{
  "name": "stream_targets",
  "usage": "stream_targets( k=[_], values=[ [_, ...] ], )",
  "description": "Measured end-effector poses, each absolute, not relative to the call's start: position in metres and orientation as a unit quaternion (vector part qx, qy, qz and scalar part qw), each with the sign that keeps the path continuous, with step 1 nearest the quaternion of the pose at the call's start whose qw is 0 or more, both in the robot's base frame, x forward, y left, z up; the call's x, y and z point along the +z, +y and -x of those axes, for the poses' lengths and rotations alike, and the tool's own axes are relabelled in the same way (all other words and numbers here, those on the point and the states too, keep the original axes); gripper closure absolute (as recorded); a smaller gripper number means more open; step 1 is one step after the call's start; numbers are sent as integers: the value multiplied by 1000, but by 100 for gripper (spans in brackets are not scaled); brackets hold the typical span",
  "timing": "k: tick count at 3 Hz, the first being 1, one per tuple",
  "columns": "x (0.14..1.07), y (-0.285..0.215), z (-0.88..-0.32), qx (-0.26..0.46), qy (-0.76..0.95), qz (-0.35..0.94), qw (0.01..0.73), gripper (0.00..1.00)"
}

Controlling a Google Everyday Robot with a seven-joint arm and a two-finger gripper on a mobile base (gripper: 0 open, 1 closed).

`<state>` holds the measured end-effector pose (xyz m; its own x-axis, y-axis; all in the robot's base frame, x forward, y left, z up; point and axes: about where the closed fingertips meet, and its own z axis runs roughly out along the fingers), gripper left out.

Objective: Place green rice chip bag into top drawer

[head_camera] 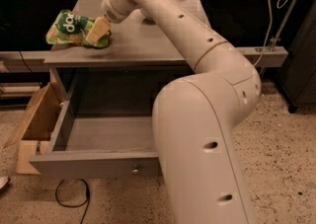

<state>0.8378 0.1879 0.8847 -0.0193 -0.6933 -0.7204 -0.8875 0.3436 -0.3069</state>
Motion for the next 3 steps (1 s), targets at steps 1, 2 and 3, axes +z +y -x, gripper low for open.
stream_targets(
  k=[1,2,3],
  values=[
    [881,211,-838,130,695,569,420,0],
    [888,227,-834,145,683,571,432,18],
    [887,238,-832,159,679,570,435,41]
  ],
)
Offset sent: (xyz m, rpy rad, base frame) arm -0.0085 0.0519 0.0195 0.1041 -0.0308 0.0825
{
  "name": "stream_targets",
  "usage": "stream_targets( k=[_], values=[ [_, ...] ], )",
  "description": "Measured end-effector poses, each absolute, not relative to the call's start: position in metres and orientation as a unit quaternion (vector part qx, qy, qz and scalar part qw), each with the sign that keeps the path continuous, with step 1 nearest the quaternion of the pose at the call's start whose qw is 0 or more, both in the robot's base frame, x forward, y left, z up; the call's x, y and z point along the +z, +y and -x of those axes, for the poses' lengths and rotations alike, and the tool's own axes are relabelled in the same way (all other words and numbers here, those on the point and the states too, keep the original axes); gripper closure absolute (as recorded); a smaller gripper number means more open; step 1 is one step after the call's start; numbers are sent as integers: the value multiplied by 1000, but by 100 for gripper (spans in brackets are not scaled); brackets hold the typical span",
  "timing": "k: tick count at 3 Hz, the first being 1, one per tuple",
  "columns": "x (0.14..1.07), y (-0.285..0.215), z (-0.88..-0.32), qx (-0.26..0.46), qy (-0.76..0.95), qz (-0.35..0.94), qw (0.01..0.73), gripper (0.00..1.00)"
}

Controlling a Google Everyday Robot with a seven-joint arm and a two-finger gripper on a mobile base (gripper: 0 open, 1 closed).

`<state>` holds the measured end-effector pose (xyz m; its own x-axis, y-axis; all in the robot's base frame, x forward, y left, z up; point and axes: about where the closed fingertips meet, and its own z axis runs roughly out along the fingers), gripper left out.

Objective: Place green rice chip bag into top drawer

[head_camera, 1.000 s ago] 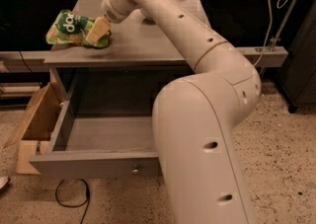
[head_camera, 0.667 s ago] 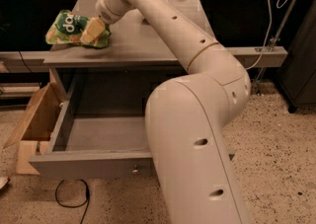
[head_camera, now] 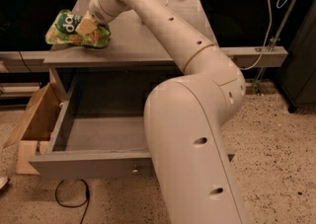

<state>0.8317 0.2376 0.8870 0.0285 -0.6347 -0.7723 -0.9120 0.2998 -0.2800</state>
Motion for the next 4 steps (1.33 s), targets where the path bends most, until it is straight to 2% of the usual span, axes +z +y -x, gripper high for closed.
stream_targets(
  k=[2,3,4],
  values=[
    [894,247,-825,182,668,569,443,88],
    [933,210,-800,183,634,564,496,100],
    [937,168,-763,198,616,557,521,100]
  ],
)
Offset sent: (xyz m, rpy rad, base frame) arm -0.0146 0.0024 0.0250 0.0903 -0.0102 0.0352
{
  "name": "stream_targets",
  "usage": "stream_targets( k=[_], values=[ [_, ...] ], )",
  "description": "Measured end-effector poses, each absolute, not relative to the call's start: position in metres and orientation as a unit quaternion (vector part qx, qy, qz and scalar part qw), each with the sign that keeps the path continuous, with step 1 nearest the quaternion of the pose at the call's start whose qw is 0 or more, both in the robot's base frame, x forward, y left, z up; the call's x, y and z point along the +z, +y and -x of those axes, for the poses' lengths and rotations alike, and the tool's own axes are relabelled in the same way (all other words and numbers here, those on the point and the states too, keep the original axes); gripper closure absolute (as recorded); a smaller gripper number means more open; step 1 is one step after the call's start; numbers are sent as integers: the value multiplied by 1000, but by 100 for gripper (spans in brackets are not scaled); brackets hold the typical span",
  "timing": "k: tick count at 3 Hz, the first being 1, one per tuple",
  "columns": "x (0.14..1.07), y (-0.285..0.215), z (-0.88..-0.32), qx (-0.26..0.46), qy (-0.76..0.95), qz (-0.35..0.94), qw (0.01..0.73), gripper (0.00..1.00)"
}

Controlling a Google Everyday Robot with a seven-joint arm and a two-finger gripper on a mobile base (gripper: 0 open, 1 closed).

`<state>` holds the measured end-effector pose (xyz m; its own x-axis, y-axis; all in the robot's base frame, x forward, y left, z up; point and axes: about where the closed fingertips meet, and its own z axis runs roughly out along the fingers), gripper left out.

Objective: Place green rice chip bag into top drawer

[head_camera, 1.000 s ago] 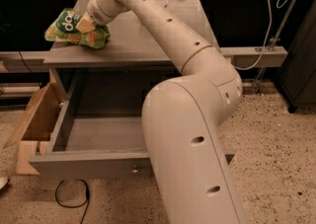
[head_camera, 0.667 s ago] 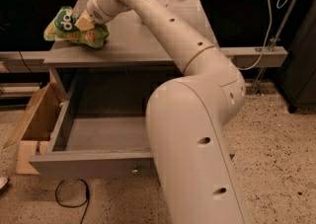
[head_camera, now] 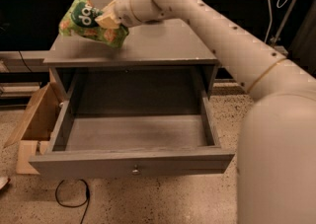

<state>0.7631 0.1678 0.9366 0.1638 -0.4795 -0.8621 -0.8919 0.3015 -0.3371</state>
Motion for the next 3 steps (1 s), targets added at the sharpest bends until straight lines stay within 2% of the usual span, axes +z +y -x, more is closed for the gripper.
stream_targets(
  k=[2,3],
  values=[
    [919,65,-706,222,589,541,558,100],
    [919,59,-707,217,590,541,559,100]
  ],
)
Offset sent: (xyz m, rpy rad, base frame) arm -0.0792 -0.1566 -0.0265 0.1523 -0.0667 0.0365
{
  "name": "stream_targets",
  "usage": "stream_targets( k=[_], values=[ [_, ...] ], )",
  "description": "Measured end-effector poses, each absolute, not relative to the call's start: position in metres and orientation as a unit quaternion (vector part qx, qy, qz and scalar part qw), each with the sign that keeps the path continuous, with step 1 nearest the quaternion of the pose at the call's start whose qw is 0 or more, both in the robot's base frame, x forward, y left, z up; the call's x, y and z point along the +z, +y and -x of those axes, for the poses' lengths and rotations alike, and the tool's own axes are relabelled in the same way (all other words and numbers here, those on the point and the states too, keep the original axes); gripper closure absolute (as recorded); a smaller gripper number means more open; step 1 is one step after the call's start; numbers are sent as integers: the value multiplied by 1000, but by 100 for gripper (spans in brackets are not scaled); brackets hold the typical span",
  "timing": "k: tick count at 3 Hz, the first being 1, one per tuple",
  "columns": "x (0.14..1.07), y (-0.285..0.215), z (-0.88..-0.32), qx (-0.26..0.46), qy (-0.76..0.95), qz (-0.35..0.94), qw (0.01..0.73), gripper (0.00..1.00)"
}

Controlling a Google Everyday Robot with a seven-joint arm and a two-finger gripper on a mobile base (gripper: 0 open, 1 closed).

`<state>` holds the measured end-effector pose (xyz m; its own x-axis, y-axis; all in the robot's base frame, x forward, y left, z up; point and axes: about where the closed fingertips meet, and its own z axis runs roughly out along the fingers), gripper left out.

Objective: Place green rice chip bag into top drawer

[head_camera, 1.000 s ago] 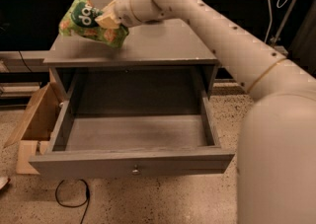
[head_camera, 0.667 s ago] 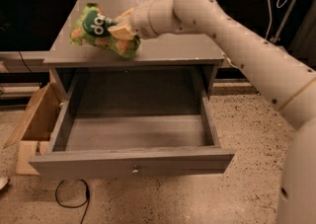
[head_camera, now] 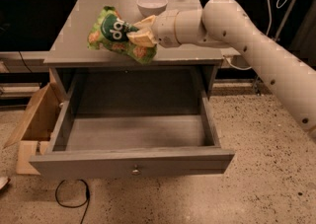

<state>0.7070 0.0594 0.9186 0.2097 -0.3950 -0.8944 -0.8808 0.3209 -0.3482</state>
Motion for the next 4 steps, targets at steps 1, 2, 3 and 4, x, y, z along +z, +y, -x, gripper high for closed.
stream_targets(
  k=[1,2,3,4],
  values=[
    [916,61,-701,217,588,551,551,100],
    [913,48,-651,213,577,582,532,100],
    [895,34,-615,207,586,599,505,100],
    [853,23,-593,193,625,609,448,100]
  ],
)
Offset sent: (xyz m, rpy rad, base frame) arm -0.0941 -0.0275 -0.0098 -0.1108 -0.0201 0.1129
